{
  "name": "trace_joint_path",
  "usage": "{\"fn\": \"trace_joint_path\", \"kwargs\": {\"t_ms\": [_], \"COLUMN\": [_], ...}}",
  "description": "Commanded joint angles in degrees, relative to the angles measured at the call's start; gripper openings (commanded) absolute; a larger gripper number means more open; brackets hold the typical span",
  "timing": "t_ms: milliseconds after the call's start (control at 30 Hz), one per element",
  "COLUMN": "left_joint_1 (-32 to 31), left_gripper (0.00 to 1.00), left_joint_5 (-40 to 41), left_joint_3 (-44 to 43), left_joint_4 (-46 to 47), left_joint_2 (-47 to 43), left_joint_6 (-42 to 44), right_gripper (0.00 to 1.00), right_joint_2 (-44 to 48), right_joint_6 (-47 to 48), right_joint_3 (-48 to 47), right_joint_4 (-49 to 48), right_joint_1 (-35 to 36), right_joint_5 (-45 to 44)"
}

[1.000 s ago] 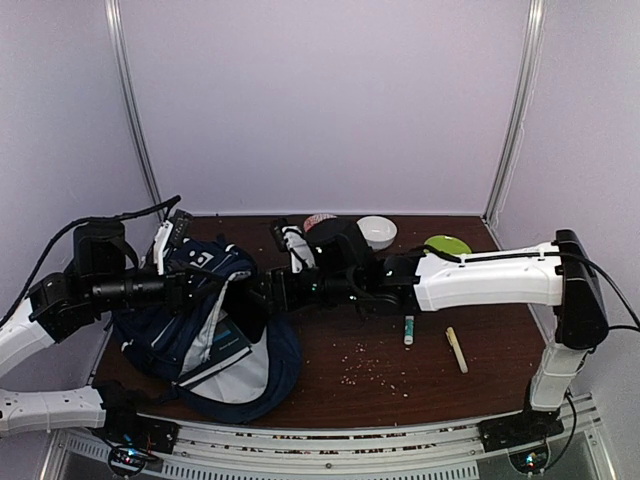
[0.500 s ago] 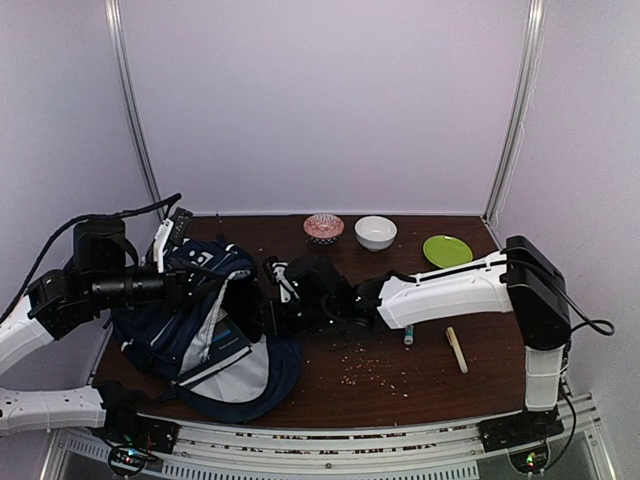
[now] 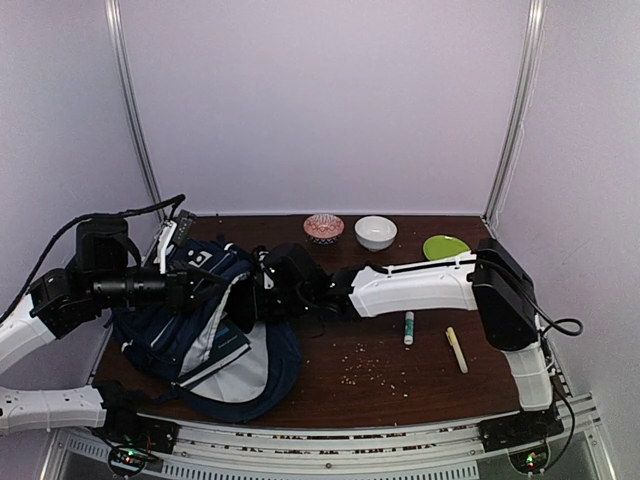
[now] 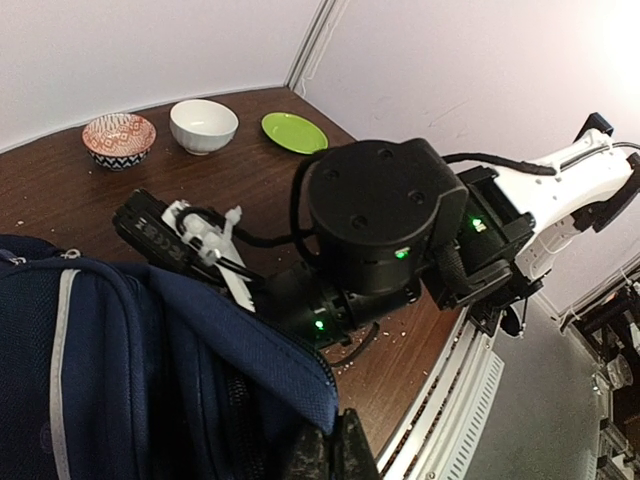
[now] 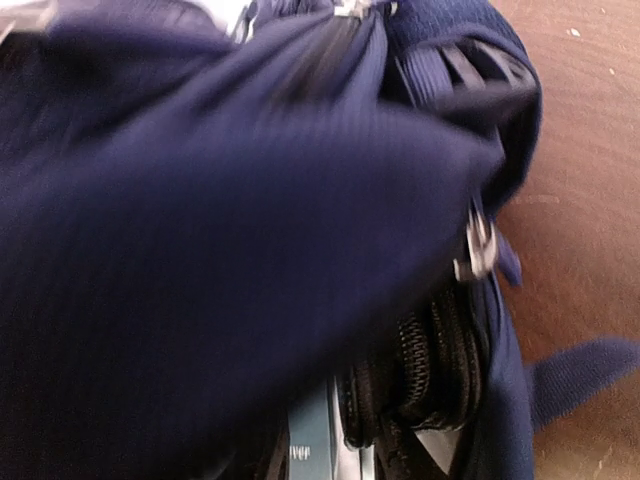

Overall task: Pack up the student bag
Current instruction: Place the personal item in the student bag.

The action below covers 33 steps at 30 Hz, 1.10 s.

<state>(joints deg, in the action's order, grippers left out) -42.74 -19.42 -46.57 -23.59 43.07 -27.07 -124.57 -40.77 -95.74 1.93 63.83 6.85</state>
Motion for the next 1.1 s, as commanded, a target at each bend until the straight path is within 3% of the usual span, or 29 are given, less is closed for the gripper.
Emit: {"fn": "trace_joint_path", "kwargs": {"t_ms": [0,333,500,700,867,1067], "left_joint_1": [-0.49,-1.25,-1.2,-1.13,-0.5,0.39], "left_gripper": [0.0,0.0,0.0,0.0,0.0,0.0], "left_joint_5": [-7.62,-8.73,-4.23,11.07,23.41,27.03], "left_joint_3": [-1.57,0.74,0.78,1.0,-0.44,-1.32], "left_joint_4": [14.77,17.46,14.31,9.92,6.79,7.74], "left_joint_2": [-1.11,-1.42,-3.02,-6.99,-6.97,-3.55], "left_joint_6": [-1.74,-3.48,-1.62,1.17,2.6,3.43], "right_gripper": [0.29,0.3,0.4,0.55,0.58,0.59], "right_joint_2": [-2.14,-10.77,-11.34,1.3,13.36,28.35], "right_joint_6": [-0.17,-6.14,-6.94,-4.0,1.95,7.16], "right_joint_3": [-6.29,-19.72,-21.25,-7.37,5.49,20.52], "right_joint_4": [-2.74,-5.69,-6.18,-8.55,-6.07,-3.27], "right_joint_1": [-0.9,-1.23,-1.47,-1.98,-2.03,-1.97], "right_joint_5": [0.32,4.74,7.86,8.51,8.64,4.49]}}
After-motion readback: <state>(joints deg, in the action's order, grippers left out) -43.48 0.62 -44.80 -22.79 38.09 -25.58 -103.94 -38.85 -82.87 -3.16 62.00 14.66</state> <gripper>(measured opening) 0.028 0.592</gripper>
